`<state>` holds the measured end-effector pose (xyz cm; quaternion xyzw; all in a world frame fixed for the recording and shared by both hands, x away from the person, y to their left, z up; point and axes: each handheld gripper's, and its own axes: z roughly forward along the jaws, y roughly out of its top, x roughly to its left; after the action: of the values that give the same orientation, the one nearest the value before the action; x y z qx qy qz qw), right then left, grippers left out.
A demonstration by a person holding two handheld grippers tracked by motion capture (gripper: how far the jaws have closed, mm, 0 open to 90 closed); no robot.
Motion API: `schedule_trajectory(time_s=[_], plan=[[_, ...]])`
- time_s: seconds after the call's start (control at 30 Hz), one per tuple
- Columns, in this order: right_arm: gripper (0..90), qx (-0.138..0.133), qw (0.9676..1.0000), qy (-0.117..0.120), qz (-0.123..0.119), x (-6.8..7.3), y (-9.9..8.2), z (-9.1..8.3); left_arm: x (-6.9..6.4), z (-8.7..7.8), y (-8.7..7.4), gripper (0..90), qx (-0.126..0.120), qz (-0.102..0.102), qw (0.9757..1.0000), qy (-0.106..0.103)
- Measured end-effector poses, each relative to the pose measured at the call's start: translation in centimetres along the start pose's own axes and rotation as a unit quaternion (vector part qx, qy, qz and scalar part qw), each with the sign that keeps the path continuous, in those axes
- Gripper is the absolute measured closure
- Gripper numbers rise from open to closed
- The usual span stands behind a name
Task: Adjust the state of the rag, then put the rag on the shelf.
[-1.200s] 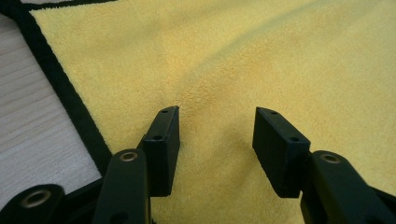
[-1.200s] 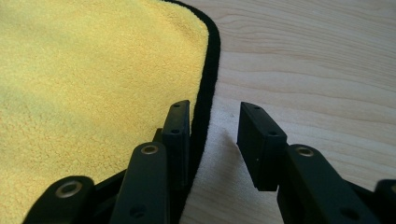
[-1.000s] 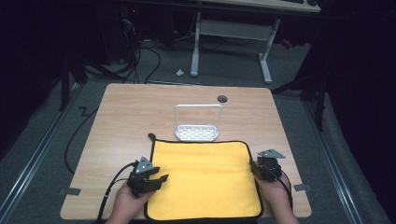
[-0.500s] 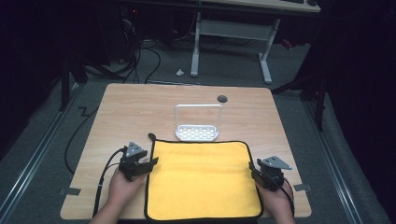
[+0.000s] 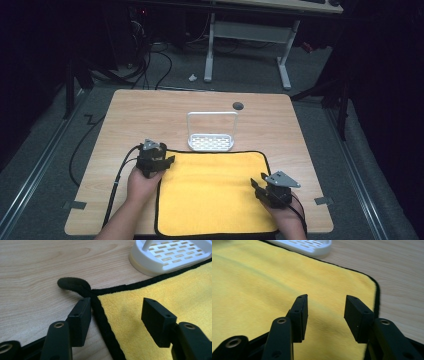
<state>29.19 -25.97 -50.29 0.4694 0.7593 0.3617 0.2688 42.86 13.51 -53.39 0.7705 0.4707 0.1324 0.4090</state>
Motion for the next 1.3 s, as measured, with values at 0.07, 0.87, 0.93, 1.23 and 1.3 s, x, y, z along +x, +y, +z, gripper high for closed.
schedule_trajectory(time_s=[0.07, 0.87, 0.93, 1.23, 1.3], plan=[[53.0, -0.003, 0.9999, 0.011, -0.006, 0.8, 0.2, 0.1, 0.0, 0.0, 0.0, 42.6, -0.001, 0.0, 1.0, -0.001], [43.3, 0.001, 0.9857, 0.105, -0.131, 12.2, 2.5, 2.9, 0.1, -0.4, -0.5, 84.8, -0.008, -0.008, 0.9999, -0.008], [41.5, 0.001, 0.9828, 0.115, -0.145, 13.9, 2.9, 3.3, 0.4, -0.7, -0.7, 84.8, -0.023, -0.019, 0.9993, -0.022], [38.7, 0.004, 0.9777, 0.157, -0.14, 18.9, 4.4, 4.8, 0.8, -0.8, -0.7, 84.8, -0.037, -0.032, 0.9983, -0.032], [38.7, 0.006, 0.977, 0.16, -0.141, 19.3, 4.4, 5.0, 0.8, -0.9, -0.7, 84.8, -0.038, -0.03, 0.9982, -0.036]])
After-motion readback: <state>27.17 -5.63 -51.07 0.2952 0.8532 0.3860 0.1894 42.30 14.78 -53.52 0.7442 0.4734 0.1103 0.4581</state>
